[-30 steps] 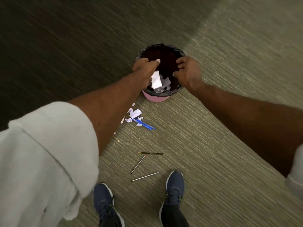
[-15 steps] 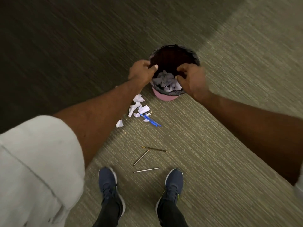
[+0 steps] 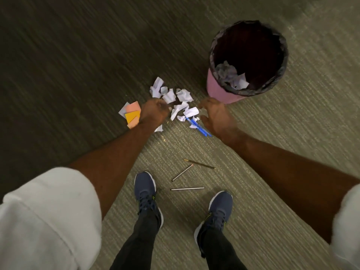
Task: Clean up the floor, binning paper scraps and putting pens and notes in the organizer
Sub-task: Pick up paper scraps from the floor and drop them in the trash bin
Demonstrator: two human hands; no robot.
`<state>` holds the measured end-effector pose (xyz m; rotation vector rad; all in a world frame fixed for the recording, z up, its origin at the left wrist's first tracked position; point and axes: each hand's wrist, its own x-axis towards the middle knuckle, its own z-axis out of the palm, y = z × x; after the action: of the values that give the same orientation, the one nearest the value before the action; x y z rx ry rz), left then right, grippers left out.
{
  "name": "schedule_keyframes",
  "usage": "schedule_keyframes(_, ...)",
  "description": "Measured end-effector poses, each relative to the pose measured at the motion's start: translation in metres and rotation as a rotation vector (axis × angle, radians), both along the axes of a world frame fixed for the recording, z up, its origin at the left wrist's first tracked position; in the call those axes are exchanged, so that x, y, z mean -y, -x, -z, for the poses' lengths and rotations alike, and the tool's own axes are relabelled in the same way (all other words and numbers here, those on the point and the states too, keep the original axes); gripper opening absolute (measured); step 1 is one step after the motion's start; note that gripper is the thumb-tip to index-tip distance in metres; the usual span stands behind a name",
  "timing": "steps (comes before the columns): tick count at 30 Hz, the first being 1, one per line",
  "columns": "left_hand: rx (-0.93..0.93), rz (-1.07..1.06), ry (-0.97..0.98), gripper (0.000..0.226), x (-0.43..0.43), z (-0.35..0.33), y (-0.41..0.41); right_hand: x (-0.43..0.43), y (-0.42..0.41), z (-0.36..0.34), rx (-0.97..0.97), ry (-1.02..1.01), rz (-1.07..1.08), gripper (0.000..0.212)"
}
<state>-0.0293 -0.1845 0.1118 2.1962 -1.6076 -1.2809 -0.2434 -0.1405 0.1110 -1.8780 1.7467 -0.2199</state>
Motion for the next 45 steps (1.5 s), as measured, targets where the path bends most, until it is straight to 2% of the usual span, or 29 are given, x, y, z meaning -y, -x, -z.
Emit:
schedule_keyframes(5, 0.017, 0.042, -0.019, 0.039, -0.017, 0.061, -0.03, -0.002, -0.029, 0.063, -0.023, -0.019, -0.166, 0.037)
schedule_keyframes(11, 0.07, 0.117, 0.023, 0.04, -0.028, 0.153, -0.056, 0.008, -0.061, 0.152, -0.196, -0.055, -0.377, 0.065)
schedule_keyframes(15, 0.048, 0.177, 0.041, 0.044, -0.031, 0.202, -0.065, 0.034, -0.076, 0.206, -0.351, -0.107, -0.533, 0.091)
schedule_keyframes(21, 0.156, 0.342, 0.031, 0.061, -0.037, 0.256, -0.066, 0.061, -0.08, 0.255, -0.591, -0.043, -0.665, 0.085)
schedule_keyframes(25, 0.277, 0.46, 0.13, 0.051, -0.038, 0.266, -0.065, 0.069, -0.084, 0.275, -0.62, -0.06, -0.71, 0.08)
schedule_keyframes(29, 0.256, 0.496, 0.223, 0.045, -0.037, 0.278, -0.067, 0.075, -0.08, 0.289, -0.53, 0.026, -0.771, 0.074)
schedule_keyframes(32, 0.179, 0.496, 0.264, 0.041, -0.034, 0.281, -0.068, 0.081, -0.082, 0.29, -0.448, 0.077, -0.74, 0.062)
schedule_keyframes(37, 0.005, 0.244, 0.37, 0.026, -0.008, 0.278, -0.079, 0.078, -0.08, 0.283, -0.343, 0.118, -0.676, 0.033)
schedule_keyframes(39, 0.021, 0.167, 0.397, 0.031, 0.012, 0.272, -0.083, 0.08, -0.078, 0.282, -0.262, 0.128, -0.614, 0.027)
schedule_keyframes(42, 0.037, 0.129, 0.429, 0.026, 0.038, 0.277, -0.096, 0.092, -0.083, 0.284, -0.199, 0.095, -0.471, 0.029)
schedule_keyframes(45, 0.057, 0.149, 0.348, 0.022, 0.05, 0.293, -0.111, 0.11, -0.088, 0.281, -0.172, 0.076, -0.333, 0.019)
